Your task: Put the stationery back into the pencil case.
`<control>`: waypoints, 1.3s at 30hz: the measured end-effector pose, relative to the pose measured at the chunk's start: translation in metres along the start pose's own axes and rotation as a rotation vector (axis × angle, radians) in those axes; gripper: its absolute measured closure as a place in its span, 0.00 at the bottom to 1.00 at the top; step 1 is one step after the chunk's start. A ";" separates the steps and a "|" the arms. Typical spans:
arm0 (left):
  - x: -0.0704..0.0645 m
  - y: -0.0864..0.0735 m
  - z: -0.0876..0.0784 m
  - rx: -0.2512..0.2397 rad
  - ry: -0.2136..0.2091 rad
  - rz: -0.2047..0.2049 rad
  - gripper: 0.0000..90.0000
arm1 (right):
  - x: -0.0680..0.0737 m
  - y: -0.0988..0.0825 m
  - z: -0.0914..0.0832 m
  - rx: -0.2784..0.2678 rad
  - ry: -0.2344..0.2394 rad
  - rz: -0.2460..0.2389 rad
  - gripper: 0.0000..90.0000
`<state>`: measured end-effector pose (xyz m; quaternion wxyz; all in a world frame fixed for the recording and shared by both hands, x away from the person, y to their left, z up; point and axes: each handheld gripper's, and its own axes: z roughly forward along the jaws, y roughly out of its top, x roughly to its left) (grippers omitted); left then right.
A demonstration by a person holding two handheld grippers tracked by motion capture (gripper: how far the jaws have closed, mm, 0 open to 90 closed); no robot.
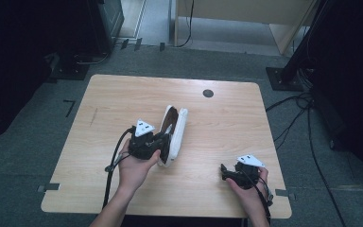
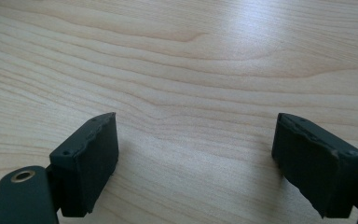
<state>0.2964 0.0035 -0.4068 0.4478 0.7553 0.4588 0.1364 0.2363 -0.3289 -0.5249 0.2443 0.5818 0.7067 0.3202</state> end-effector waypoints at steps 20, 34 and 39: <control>-0.003 0.011 0.064 0.075 0.138 -0.070 0.90 | 0.000 0.000 -0.001 0.001 0.004 -0.002 0.17; -0.017 0.004 0.077 0.147 0.286 0.100 0.90 | 0.000 0.000 -0.001 0.001 0.004 -0.003 0.17; -0.014 0.004 0.077 0.154 0.273 0.094 0.90 | 0.000 0.000 -0.001 0.001 0.004 -0.003 0.17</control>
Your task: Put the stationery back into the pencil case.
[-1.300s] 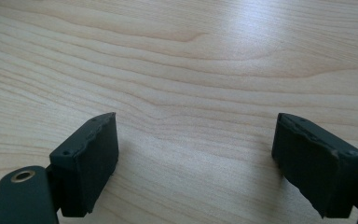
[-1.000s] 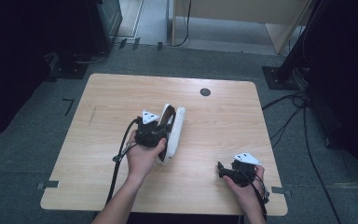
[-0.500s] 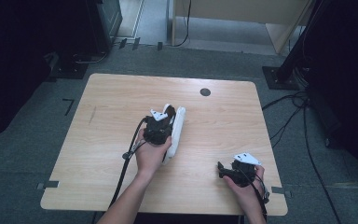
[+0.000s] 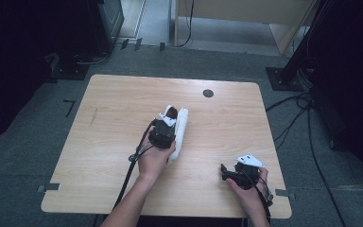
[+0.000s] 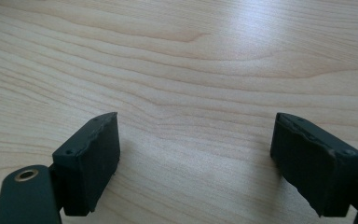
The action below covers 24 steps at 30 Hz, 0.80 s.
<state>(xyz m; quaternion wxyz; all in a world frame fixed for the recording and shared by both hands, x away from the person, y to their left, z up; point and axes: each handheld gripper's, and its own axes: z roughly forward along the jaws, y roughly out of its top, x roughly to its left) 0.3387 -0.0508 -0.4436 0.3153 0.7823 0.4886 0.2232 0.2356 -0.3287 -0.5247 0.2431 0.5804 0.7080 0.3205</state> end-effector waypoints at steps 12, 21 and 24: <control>-0.001 0.000 0.005 0.072 -0.031 0.066 0.86 | 0.000 0.000 0.000 0.000 0.000 0.000 0.17; -0.001 0.000 0.005 0.071 -0.034 0.059 0.85 | 0.000 0.000 0.000 0.000 0.000 0.001 0.17; -0.002 0.001 0.006 0.089 -0.031 0.075 0.83 | 0.000 0.000 0.000 0.000 0.000 0.000 0.17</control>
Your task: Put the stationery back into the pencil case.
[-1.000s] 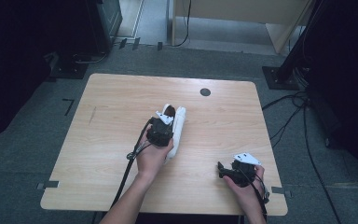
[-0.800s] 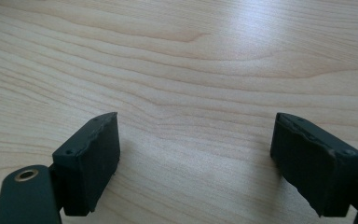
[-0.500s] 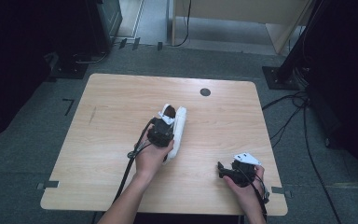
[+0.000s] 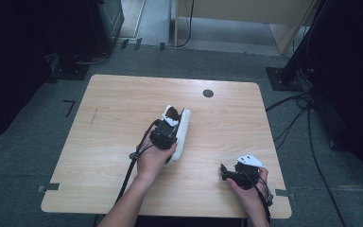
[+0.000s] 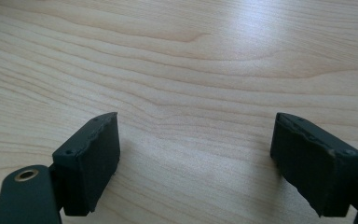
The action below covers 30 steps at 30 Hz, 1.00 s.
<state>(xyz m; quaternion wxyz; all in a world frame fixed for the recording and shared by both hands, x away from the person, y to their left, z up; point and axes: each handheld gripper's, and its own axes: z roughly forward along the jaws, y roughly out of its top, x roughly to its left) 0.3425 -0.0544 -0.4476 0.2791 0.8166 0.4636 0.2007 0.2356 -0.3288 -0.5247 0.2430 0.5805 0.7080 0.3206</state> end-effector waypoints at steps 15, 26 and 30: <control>0.000 0.000 0.000 0.001 -0.025 0.023 0.75 | 0.000 0.000 0.000 0.001 0.000 -0.001 0.17; 0.012 -0.004 -0.013 -0.103 -0.164 -0.047 0.59 | 0.000 0.000 0.000 -0.001 0.001 0.002 0.17; 0.023 -0.007 -0.025 -0.158 -0.222 -0.090 0.50 | 0.000 0.000 0.000 0.000 0.001 0.003 0.17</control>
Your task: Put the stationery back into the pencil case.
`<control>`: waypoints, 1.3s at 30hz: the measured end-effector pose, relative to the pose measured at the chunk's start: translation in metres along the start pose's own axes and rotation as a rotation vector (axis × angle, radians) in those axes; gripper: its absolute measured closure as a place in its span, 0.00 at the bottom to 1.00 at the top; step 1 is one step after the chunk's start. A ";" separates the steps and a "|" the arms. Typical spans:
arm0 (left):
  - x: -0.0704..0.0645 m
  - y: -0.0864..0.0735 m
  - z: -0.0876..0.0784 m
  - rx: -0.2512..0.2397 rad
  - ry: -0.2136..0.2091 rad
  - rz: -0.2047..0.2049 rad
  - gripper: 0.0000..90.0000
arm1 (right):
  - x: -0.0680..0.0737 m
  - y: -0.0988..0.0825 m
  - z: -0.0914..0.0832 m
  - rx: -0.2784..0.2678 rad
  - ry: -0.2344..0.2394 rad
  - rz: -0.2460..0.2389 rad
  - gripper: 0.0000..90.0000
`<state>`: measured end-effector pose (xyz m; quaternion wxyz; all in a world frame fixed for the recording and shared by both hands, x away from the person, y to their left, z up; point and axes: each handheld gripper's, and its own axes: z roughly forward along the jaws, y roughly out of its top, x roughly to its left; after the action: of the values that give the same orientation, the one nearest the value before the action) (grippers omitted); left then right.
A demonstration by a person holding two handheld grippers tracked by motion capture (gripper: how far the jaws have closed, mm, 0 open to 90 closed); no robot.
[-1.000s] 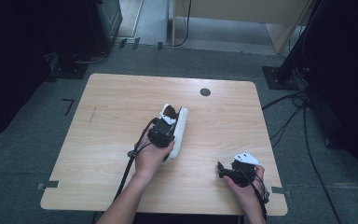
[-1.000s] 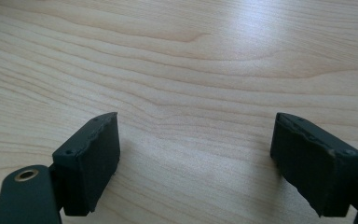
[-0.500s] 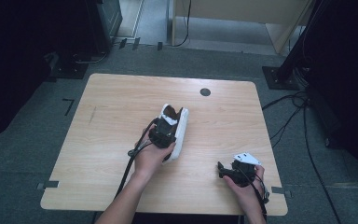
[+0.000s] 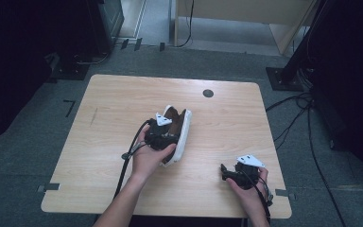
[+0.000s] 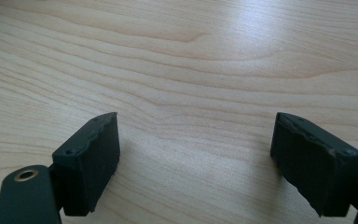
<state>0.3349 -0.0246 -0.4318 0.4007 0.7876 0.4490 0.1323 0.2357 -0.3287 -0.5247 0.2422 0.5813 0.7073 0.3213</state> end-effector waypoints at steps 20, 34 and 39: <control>0.055 -0.016 -0.069 -0.103 0.009 -0.110 0.05 | 0.000 0.000 0.000 -0.001 0.000 -0.002 0.16; 0.097 -0.062 -0.086 -0.124 0.079 -0.142 0.02 | 0.000 0.001 0.002 0.013 -0.004 0.000 0.09; 0.111 -0.078 -0.093 -0.127 0.109 -0.150 0.02 | 0.000 0.001 0.002 0.014 -0.005 0.003 0.07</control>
<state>0.2975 0.1352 -0.4473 0.4334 0.7165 0.5186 0.1728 0.2384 -0.3285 -0.5254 0.2395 0.5850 0.7079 0.3151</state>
